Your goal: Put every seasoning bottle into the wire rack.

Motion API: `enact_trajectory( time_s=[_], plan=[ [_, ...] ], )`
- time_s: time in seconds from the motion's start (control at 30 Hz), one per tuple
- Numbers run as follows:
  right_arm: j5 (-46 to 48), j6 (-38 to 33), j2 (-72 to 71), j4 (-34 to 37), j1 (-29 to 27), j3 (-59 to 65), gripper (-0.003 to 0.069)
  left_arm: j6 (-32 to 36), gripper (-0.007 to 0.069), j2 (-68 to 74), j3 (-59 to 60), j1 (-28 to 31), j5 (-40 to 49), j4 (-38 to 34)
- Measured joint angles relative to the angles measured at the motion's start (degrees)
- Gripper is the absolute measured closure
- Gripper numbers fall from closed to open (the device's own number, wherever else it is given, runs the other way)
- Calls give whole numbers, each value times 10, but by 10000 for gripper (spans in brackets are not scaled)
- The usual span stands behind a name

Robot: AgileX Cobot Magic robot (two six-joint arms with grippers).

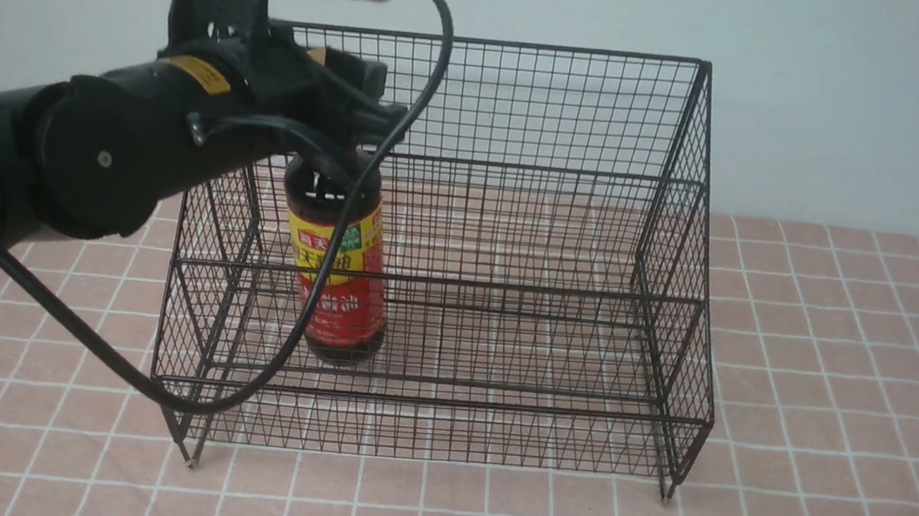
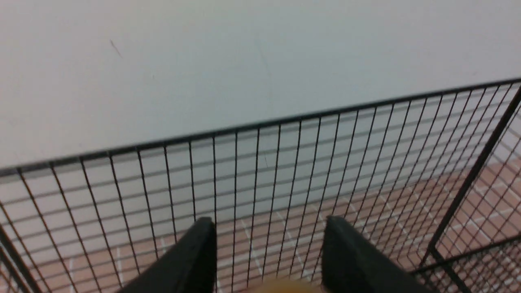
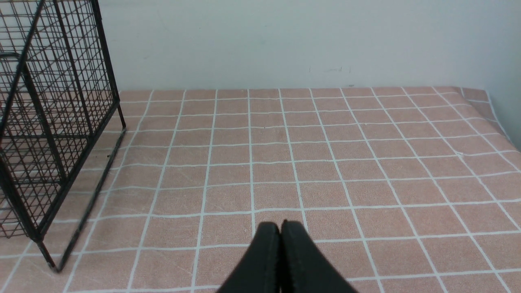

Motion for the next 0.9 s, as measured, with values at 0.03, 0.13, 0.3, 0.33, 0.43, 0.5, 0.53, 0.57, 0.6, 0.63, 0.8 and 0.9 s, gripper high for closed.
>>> enact_trajectory(
  time_s=[0.03, 0.13, 0.3, 0.33, 0.43, 0.5, 0.53, 0.57, 0.6, 0.63, 0.8, 0.9],
  plan=[
    [0, 0, 0, 0, 0, 0, 673, 0, 239, -1, -2, 0, -3, 0],
    [0, 0, 0, 0, 0, 0, 673, 0, 154, -4, -3, 0, 0, 1],
    [0, 0, 0, 0, 0, 0, 673, 14, 115, -36, -3, 0, 38, 5],
    [0, 0, 0, 0, 0, 0, 673, 16, 115, -38, -3, 0, 41, 5],
    [0, 0, 0, 0, 0, 0, 673, 46, 116, -78, -3, 0, 68, 6],
    [0, 0, 0, 0, 0, 0, 673, 65, 130, -107, -3, 0, 85, 6],
    [0, 0, 0, 0, 0, 0, 673, 76, 152, -133, -3, 0, 102, 7],
    [0, 0, 0, 0, 0, 0, 673, 80, 167, -145, -3, 0, 110, 8],
    [0, 0, 0, 0, 0, 0, 673, 88, 214, -168, -3, 0, 128, 8],
    [0, 0, 0, 0, 0, 0, 673, 91, 240, -179, -3, 0, 139, 9],
    [0, 0, 0, 0, 0, 0, 673, 96, 554, -281, -3, 5, 284, 15],
    [0, 0, 0, 0, 0, 0, 673, 81, 620, -337, -3, 21, 372, 22]
  ],
)
